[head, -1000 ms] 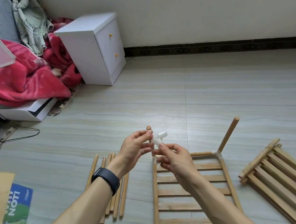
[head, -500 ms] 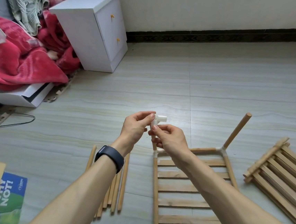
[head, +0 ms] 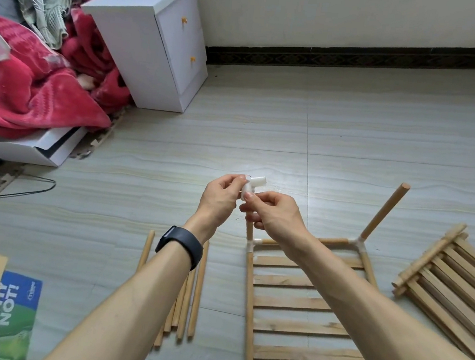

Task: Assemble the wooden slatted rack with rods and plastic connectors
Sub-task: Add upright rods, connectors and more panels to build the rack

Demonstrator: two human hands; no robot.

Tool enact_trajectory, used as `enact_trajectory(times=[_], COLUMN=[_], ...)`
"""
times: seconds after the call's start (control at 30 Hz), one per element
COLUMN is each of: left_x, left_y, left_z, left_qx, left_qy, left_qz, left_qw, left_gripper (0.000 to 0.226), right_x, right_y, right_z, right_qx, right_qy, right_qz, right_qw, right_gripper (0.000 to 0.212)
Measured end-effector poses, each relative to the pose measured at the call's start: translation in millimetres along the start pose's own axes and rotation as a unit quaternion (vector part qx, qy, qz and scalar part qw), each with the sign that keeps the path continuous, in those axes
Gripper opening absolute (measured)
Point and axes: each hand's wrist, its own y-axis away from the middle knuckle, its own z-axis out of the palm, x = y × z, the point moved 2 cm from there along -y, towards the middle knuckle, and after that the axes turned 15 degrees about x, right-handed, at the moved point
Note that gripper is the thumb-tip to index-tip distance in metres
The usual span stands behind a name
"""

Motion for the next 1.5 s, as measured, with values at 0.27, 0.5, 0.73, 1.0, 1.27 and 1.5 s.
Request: enact_trajectory(times=[0.27,0.5,0.73,1.0,1.27,1.5], left_x=[-3.5,-7.7,-13.7,-20.7,-24.2,-24.3], left_y=[-0.3,3.5,12.1,16.3,17.7,24.3], left_z=[5.0,9.7,15.4,14.0,9.8,10.8], left_qx=[0.006,0.029,0.052,0.061,0.076,0.073], left_qy=[-0.057,-0.047,-0.027,-0.020,-0.059,-0.092], left_qz=[0.036,0.054,0.059,0.059,0.089,0.107], left_qw=[0.998,0.997,0.997,0.996,0.991,0.987], left_gripper=[0.020,0.021,0.028,0.022,0.021,0.027], right_x=[-0.9,-4.5,-4.3,4.6,3.3,14.6], right_y=[-18.7,-32.8,-38.4,-36.4,-28.7,-18.5], right_z=[-14.1,-17.6,-18.9,-8.1,-1.3,-1.0], right_qx=[0.082,0.057,0.042,0.011,0.008,0.039], right_qy=[0.055,0.053,0.054,0.017,0.021,-0.009], right_qz=[-0.015,-0.048,-0.041,-0.026,-0.055,-0.054], right_qw=[0.995,0.996,0.997,0.999,0.998,0.998], right_gripper=[0.031,0.023,0.028,0.027,0.026,0.023])
